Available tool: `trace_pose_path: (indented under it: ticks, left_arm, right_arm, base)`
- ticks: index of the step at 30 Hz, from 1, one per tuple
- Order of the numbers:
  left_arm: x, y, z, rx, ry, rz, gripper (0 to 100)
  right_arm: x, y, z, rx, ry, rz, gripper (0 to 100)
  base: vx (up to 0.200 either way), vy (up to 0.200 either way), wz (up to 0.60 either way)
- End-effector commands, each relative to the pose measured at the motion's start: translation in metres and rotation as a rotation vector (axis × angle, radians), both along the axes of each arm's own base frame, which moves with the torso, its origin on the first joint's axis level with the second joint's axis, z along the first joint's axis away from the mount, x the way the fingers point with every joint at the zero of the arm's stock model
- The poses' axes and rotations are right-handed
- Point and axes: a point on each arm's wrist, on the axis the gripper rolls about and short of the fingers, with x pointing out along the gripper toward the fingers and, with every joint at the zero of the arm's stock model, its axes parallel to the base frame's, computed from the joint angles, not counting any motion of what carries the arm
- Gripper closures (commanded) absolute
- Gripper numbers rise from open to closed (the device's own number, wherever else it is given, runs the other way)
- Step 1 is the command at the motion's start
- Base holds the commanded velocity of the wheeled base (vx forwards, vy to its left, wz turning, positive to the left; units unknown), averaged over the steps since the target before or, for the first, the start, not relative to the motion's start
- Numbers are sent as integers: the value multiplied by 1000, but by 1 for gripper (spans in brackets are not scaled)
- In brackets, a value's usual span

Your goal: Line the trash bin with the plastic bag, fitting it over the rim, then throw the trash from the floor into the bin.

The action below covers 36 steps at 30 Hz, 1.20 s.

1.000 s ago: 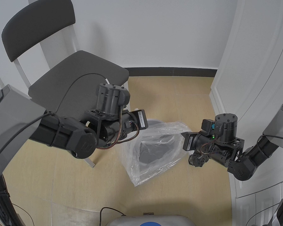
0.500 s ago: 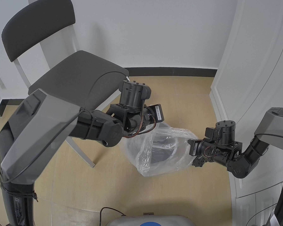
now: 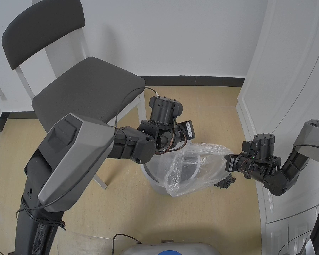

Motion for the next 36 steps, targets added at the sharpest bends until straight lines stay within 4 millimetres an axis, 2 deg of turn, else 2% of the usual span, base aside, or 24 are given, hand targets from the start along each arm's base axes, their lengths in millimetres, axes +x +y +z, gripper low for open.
trace_pose_path:
  ticks: [1, 5, 8, 13, 14, 18, 22, 23, 25, 29, 33, 36]
  left_arm:
    - [10, -2, -20, -19, 43, -3, 100]
    - [17, -1, -24, -43, 52, -2, 100]
    - [30, 4, -36, -46, 55, 13, 100]
    - [52, 31, -57, -34, 83, 81, 100]
    - [52, 31, -58, -35, 84, 83, 100]
    - [63, 56, -59, -89, 135, 138, 100]
    - [64, 64, -65, -82, 159, 144, 100]
    - [63, 70, -66, -77, 164, 155, 100]
    - [62, 74, -60, -85, 154, 160, 100]
    - [55, 104, -30, -118, 104, 198, 100]
    - [36, 128, -15, -96, 115, 224, 100]
    - [22, 137, -14, -65, 137, 229, 100]
  right_arm:
    - [-4, -5, 11, 8, -22, 2, 100]
    - [-10, -3, 13, 7, -23, 23, 100]
    - [-14, 2, 16, 10, -30, 43, 100]
    - [-17, 15, 16, 18, -34, 77, 100]
    - [-17, 15, 16, 18, -34, 77, 100]
    - [-22, 21, 16, 21, -33, 98, 100]
    - [-23, 26, 16, 29, -35, 107, 100]
    - [-22, 33, 12, 39, -39, 116, 100]
    - [-20, 38, 7, 48, -32, 120, 100]
    - [-3, 51, -9, 95, -65, 72, 100]
    - [12, 61, -14, 138, -74, 6, 100]
    - [26, 68, -18, 165, -84, -52, 100]
  base:
    - [0, 0, 0]
    - [0, 0, 0]
    - [0, 0, 0]
    - [0, 0, 0]
    - [0, 0, 0]
    - [0, 0, 0]
    - [0, 0, 0]
    - [0, 0, 0]
    - [0, 0, 0]
    - [0, 0, 0]
    - [0, 0, 0]
    - [0, 0, 0]
